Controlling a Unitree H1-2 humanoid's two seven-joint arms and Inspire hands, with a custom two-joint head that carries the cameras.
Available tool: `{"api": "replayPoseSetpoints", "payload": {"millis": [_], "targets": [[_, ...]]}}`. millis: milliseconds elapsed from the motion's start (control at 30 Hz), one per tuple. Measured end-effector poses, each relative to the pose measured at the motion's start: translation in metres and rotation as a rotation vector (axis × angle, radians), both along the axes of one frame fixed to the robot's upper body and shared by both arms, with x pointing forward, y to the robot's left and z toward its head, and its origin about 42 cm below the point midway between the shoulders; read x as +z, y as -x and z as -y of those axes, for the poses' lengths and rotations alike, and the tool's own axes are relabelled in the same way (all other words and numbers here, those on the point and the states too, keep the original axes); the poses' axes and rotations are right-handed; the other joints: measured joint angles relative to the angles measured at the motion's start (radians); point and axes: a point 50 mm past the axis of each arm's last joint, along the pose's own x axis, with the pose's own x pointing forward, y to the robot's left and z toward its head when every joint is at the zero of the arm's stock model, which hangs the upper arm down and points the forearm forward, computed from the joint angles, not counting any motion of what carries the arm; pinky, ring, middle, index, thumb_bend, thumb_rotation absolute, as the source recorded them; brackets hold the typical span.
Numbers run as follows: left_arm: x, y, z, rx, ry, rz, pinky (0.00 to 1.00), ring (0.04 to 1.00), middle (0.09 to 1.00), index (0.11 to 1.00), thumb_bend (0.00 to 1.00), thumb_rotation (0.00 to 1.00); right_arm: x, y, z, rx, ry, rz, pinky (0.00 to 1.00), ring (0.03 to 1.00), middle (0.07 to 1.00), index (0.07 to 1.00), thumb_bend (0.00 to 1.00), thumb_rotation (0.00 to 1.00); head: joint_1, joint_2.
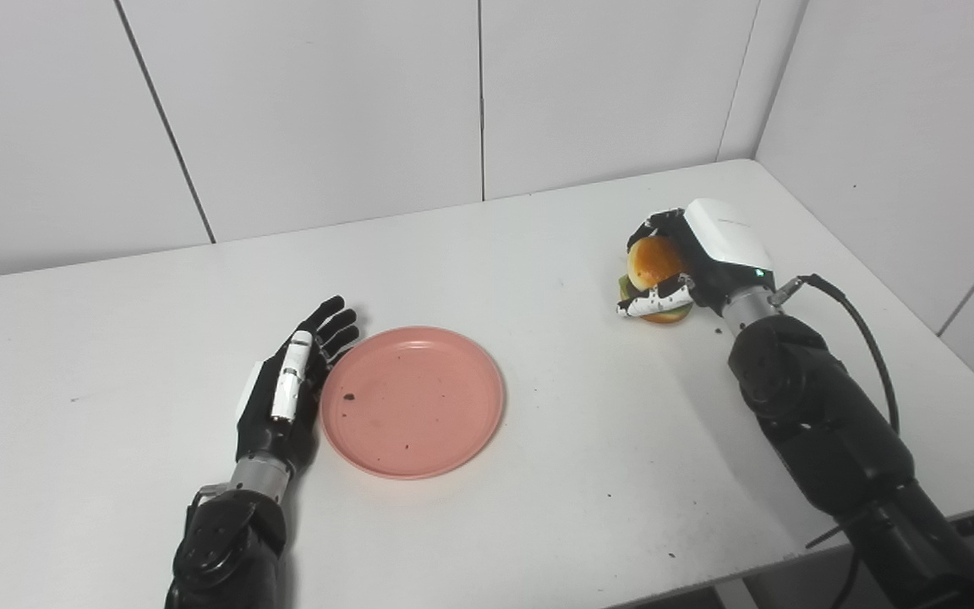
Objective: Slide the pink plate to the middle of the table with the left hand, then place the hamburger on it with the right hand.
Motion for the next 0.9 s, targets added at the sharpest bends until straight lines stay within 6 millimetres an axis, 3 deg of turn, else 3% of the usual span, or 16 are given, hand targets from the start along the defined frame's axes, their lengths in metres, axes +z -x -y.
{"api": "replayPoseSetpoints", "payload": {"millis": [367,667,900], "targets": [[0.001,0.002,0.003,-0.002,0.002,-0.006,0.85,0.872,0.853,0.817,0.25,0.97,0.023,0.011,-0.038,0.117,-0.066,0.073,0.13,0.209,0.47,0.485,0.52,0.0,0.017,0.006],[0.002,0.003,0.004,-0.006,0.007,-0.015,0.85,0.873,0.856,0.818,0.25,0.97,0.035,0.013,-0.081,0.251,-0.124,0.071,0.18,0.266,0.474,0.485,0.52,0.0,0.043,0.009],[0.002,0.003,0.007,-0.013,0.008,-0.014,0.83,0.867,0.853,0.821,0.25,0.97,0.032,0.014,-0.119,0.343,-0.166,0.046,0.22,0.312,0.407,0.526,0.51,0.0,0.084,0.012]]}}
